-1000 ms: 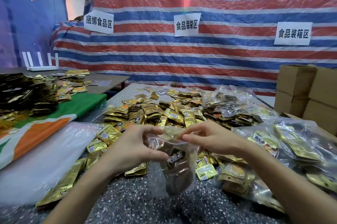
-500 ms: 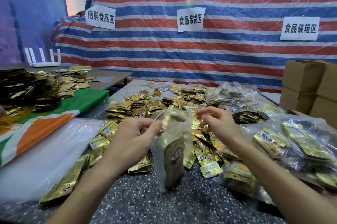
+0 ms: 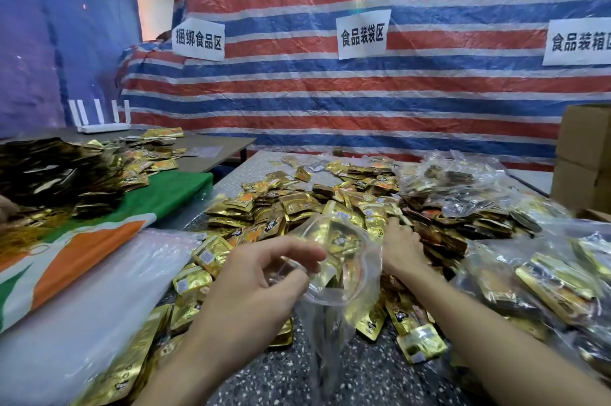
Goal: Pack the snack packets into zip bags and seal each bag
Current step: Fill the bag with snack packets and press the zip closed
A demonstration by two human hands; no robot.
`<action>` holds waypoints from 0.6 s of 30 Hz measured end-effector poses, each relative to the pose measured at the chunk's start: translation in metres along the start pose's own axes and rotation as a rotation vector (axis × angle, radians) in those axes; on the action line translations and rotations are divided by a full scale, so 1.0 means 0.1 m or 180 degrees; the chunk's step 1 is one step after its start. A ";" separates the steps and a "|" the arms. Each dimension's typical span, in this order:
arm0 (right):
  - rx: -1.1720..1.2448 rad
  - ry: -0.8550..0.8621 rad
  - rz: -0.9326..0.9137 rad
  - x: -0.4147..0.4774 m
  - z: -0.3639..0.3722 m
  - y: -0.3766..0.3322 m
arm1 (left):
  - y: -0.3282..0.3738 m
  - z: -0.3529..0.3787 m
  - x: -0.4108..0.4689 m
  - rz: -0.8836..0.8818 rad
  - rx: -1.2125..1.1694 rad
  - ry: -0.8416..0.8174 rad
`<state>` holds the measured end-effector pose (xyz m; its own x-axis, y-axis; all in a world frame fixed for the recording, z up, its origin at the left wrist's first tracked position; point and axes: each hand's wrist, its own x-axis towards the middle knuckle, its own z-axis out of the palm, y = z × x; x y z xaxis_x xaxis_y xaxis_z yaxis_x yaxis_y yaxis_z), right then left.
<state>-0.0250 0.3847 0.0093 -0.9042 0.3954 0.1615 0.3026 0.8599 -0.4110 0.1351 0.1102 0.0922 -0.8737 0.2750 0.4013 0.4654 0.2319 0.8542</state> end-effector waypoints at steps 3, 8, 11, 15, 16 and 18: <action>-0.0031 -0.0198 0.0212 0.14 0.11 -0.05 | 0.01 0.01 0.03 0.0107 -0.0003 -0.0027; -0.0182 0.0230 0.0540 0.22 0.19 -0.21 | 0.01 -0.01 0.03 0.0093 -0.0015 -0.0094; -0.0109 0.0316 0.0443 0.22 0.17 -0.24 | 0.02 -0.04 0.02 0.0097 0.0014 -0.0134; 0.1065 0.0387 0.0516 0.18 0.02 -0.20 | 0.02 -0.06 0.00 0.0030 -0.0002 -0.0138; 0.1398 0.0420 0.0522 0.17 -0.05 -0.19 | 0.03 -0.06 0.00 0.0013 0.0006 -0.0138; 0.1914 0.0324 0.0545 0.12 -0.23 -0.19 | 0.06 -0.06 -0.01 -0.0025 0.0034 -0.0146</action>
<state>-0.0340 0.3809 0.0396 -0.8158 0.5655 0.1211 0.1915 0.4617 -0.8661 0.1382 0.1052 0.0991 -0.8701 0.3155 0.3788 0.4601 0.2440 0.8537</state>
